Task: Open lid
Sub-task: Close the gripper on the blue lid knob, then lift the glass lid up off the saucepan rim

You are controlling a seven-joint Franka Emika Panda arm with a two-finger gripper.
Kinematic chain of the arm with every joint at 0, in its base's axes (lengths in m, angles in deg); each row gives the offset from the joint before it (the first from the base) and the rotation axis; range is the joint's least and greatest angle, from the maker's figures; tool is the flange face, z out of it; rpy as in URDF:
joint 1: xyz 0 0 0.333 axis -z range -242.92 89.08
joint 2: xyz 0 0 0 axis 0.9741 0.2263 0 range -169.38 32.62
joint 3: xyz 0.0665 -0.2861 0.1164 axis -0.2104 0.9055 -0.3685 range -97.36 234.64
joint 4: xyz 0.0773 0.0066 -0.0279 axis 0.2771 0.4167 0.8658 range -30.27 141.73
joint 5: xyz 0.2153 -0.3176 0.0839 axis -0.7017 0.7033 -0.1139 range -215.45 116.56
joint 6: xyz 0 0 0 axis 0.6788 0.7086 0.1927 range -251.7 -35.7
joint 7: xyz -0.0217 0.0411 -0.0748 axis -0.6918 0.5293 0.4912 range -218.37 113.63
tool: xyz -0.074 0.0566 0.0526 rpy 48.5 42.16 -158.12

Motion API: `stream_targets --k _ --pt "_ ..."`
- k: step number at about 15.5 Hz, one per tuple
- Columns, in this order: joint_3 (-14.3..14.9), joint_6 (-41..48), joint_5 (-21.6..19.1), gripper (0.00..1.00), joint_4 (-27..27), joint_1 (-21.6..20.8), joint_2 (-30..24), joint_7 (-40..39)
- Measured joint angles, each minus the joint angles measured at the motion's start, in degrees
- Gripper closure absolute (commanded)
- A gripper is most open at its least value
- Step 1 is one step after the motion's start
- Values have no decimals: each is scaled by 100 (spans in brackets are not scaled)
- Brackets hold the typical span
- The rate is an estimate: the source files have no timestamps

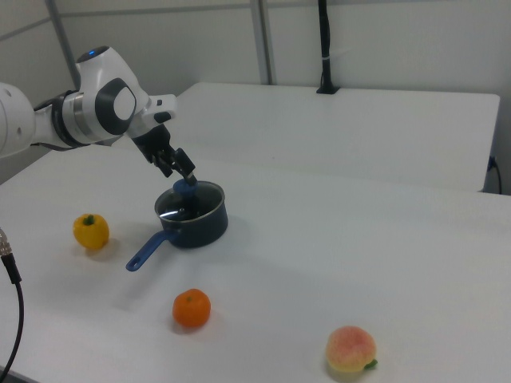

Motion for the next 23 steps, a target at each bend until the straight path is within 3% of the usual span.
stream_targets --k 5,7,10,15,17,23 --pt "0 0 97 0 0 29 155 160" --pt "0 0 113 14 -1 44 185 194" --pt "0 0 115 56 -1 57 198 200" --pt "-16 -4 122 86 -11 54 197 209" --pt "-23 -4 123 94 -10 54 197 209" --pt "-29 -4 124 95 -12 55 197 209"
